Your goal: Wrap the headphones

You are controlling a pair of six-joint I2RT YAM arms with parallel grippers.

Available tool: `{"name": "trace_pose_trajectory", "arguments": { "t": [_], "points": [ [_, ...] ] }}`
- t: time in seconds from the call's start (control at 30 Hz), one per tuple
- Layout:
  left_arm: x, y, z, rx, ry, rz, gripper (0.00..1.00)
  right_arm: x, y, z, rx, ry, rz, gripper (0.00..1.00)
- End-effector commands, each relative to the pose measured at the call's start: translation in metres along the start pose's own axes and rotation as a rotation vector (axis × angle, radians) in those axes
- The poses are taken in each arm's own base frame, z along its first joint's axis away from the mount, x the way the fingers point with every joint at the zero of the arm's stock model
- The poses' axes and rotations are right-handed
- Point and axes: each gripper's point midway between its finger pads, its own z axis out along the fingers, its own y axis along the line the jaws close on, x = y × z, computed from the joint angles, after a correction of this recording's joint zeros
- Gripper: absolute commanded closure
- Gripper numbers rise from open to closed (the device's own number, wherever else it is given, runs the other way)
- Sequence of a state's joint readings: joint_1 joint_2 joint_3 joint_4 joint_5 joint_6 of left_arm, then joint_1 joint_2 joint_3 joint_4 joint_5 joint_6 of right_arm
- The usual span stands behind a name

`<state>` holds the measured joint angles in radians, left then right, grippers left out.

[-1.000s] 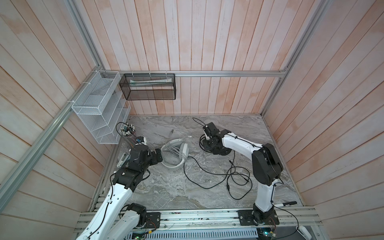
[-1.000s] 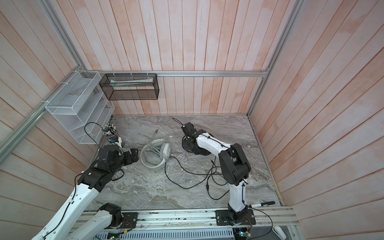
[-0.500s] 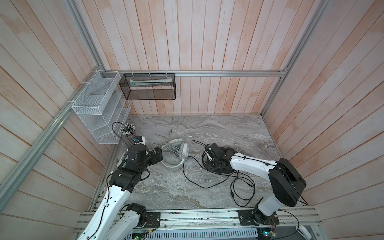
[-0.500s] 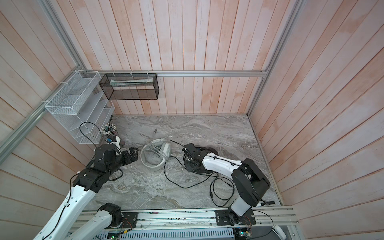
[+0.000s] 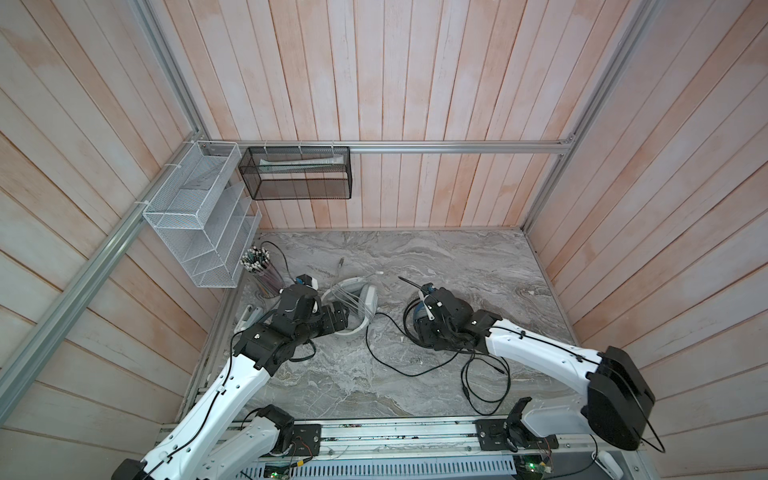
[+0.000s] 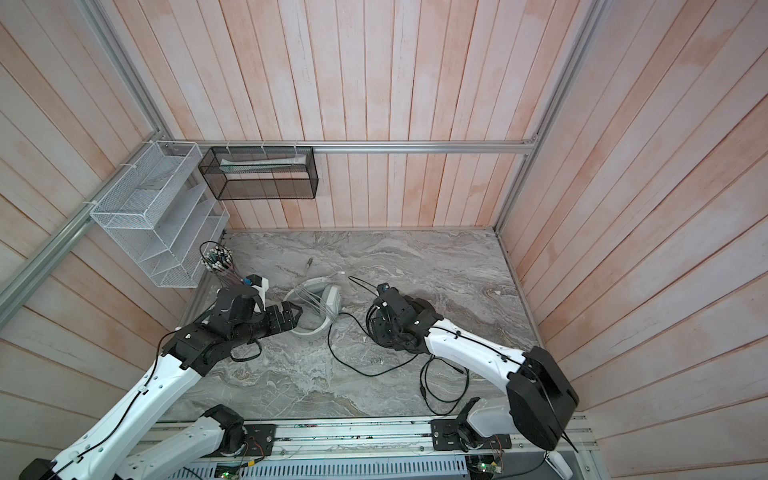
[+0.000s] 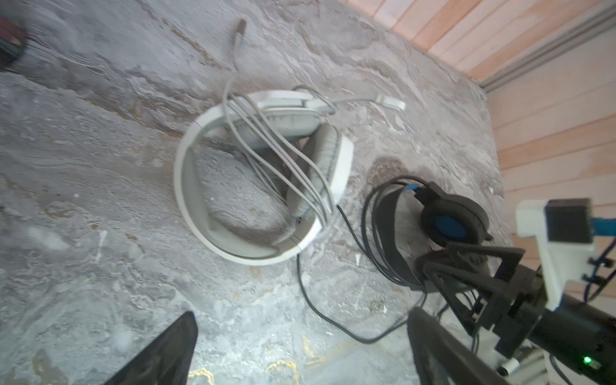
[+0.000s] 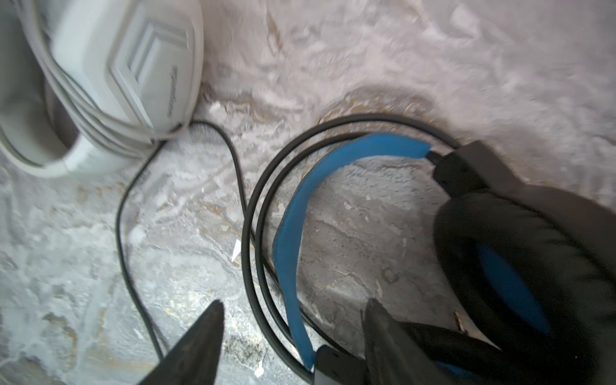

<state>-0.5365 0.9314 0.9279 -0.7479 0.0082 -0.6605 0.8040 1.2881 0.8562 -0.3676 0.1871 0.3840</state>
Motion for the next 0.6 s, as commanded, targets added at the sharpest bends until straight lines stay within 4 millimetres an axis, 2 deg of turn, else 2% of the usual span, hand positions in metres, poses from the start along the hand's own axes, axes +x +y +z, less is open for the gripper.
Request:
{"name": "trace_pose_trajectory", "arguments": {
  "t": [0.0, 0.03, 0.07, 0.3, 0.47, 0.57],
  "points": [
    [-0.005, -0.025, -0.009, 0.012, -0.028, -0.021, 0.02, -0.034, -0.013, -0.029, 0.056, -0.168, 0.065, 0.13],
    [-0.003, -0.033, -0.007, 0.020, -0.022, -0.016, 0.02, -0.040, -0.016, -0.037, 0.065, -0.203, 0.078, 0.04],
    [0.000, -0.041, -0.005, 0.029, -0.013, -0.005, 0.01, -0.046, -0.020, -0.044, 0.077, -0.239, 0.096, 0.02],
    [0.012, -0.080, 0.013, 0.077, 0.016, 0.079, 0.02, -0.072, -0.037, -0.090, 0.070, -0.500, 0.225, 0.02],
    [0.018, -0.097, 0.026, 0.080, 0.046, 0.132, 0.01, -0.055, -0.068, -0.106, 0.120, -0.643, 0.344, 0.02],
    [0.024, -0.104, 0.038, 0.070, 0.066, 0.155, 0.01, -0.043, -0.081, -0.108, 0.152, -0.671, 0.378, 0.01]
  ]
}}
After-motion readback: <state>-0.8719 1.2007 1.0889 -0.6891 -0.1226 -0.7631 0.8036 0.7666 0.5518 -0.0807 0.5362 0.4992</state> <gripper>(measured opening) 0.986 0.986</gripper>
